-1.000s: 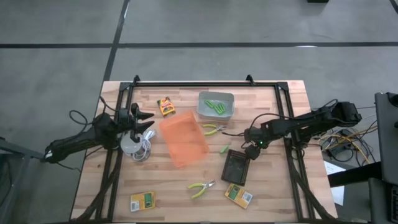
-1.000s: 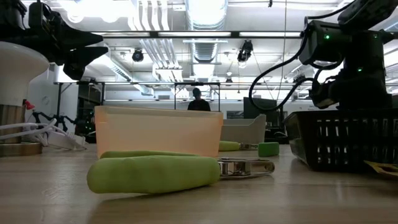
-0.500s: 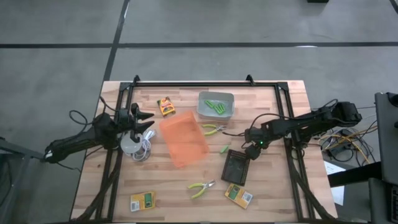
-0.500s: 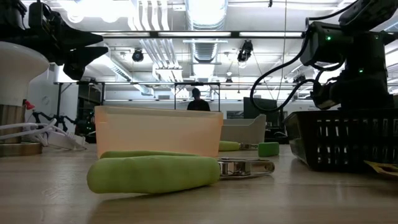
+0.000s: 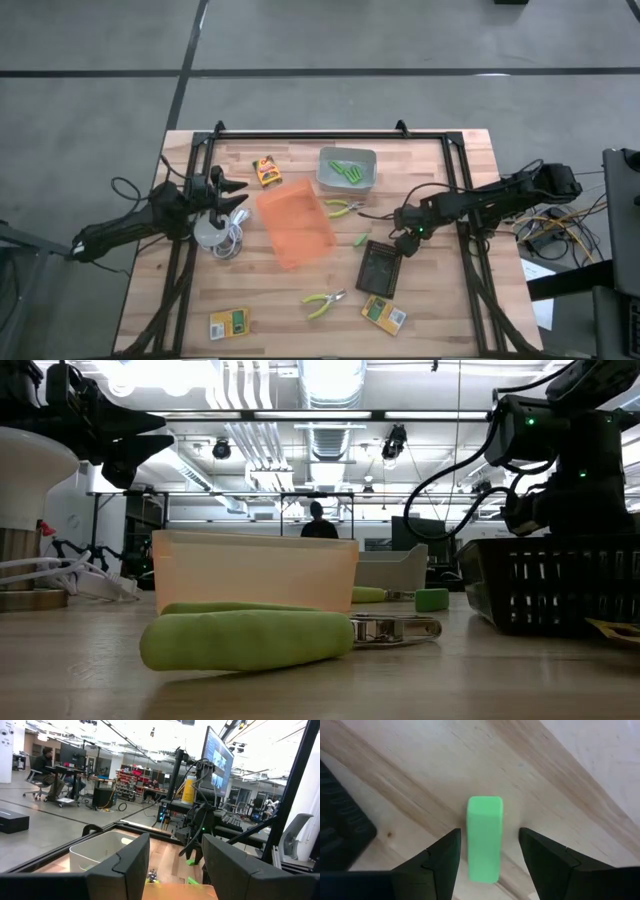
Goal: Pick & Place School Supplies
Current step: Put the green eraser into the gray bin
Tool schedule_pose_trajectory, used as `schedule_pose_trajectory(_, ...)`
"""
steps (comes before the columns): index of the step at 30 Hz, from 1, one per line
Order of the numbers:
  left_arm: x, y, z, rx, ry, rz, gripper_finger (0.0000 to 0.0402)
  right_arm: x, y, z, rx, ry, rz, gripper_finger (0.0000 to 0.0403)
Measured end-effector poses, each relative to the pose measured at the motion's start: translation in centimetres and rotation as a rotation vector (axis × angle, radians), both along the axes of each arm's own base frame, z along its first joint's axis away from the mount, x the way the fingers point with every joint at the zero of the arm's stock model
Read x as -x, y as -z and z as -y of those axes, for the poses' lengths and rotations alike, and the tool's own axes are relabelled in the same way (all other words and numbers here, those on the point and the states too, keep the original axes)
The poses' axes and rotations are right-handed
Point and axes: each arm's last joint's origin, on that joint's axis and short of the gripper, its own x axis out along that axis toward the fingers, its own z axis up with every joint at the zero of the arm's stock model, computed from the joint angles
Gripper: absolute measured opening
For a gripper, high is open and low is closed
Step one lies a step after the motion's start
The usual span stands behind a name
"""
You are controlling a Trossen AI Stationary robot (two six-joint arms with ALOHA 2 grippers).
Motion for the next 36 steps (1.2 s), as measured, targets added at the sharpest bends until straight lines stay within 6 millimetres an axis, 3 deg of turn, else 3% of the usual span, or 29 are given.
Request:
schedule_pose_trajectory(18, 0.00, 0.00, 0.00, 0.000, 0.000, 0.000, 0.0188, 0.80, 0.08, 0.24, 0.071, -0.033, -0.078, 0.0203)
schedule_pose_trajectory(36, 0.00, -0.01, 0.00, 0.000, 0.000, 0.000, 0.0188, 0.07, 0.03, 0.19, 0.068, -0.048, -0.094, 0.0203)
